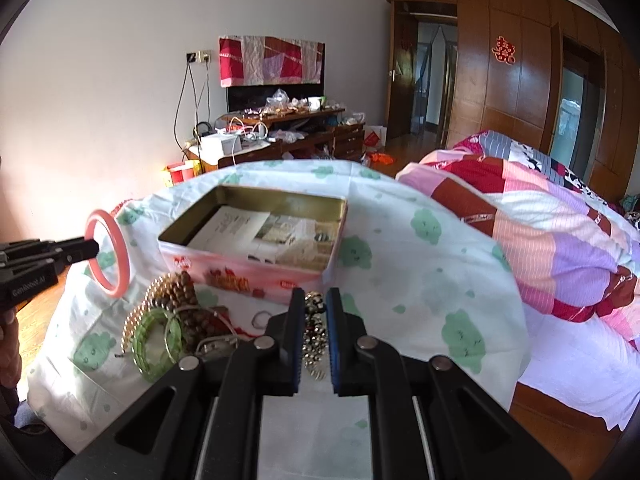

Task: Organize jewelry
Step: 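Grasp the silver bead chain with the right gripper while the left holds the pink bangle, then lower the pink bangle and bead chain into the tin and open both grippers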

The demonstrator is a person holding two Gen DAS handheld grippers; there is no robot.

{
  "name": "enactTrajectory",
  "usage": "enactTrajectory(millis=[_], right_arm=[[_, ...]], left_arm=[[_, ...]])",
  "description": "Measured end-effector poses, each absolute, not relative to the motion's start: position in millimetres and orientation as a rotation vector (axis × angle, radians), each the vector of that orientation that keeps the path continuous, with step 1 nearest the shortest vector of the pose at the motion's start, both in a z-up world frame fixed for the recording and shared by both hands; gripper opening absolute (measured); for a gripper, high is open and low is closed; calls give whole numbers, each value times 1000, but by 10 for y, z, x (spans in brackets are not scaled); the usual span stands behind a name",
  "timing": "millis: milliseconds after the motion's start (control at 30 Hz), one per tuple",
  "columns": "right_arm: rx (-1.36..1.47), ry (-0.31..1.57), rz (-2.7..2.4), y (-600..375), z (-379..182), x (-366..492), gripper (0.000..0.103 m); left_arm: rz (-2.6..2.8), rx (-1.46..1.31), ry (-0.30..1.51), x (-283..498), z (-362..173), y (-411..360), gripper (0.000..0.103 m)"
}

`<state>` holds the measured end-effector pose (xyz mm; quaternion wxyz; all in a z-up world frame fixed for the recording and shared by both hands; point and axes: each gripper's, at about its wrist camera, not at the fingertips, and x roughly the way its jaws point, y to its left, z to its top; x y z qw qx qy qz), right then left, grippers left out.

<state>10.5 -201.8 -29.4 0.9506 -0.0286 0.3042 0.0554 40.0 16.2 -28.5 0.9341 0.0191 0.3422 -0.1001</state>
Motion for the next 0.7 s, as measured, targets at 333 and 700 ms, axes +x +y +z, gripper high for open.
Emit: enactTrajectory(millis=[333,700], right_arm=[[-90,591,134,-1994,-88,303,12],[-116,574,156,-1884,60,586,12]], left_arm=[[-222,98,677,575,-108,24,9],[-212,161,662,941,68,-91,9]])
